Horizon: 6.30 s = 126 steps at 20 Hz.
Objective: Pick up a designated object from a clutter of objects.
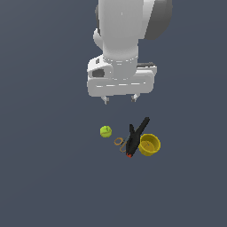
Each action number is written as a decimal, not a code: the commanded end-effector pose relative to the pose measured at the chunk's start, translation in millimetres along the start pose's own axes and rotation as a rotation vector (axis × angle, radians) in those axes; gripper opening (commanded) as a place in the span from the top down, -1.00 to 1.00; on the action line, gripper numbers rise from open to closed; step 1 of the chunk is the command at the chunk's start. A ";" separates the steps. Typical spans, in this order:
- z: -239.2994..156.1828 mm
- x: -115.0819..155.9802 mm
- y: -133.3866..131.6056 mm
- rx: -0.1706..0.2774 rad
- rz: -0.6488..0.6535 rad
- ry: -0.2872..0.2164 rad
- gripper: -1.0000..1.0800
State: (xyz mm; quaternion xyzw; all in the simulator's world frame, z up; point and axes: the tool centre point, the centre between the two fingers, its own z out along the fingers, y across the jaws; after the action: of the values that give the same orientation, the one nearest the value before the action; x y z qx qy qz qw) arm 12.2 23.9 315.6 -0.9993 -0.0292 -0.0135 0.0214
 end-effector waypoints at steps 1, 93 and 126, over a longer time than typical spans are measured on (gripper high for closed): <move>9.3 0.4 3.7 -0.003 -0.010 -0.002 -0.92; 101.1 -94.9 143.5 -0.035 -0.306 -0.032 1.00; -145.8 -156.0 245.3 -0.037 -0.306 -0.035 1.00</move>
State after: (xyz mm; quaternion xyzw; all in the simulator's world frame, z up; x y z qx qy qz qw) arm -132.5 -234.8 443.3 -0.9835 -0.1808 0.0002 0.0003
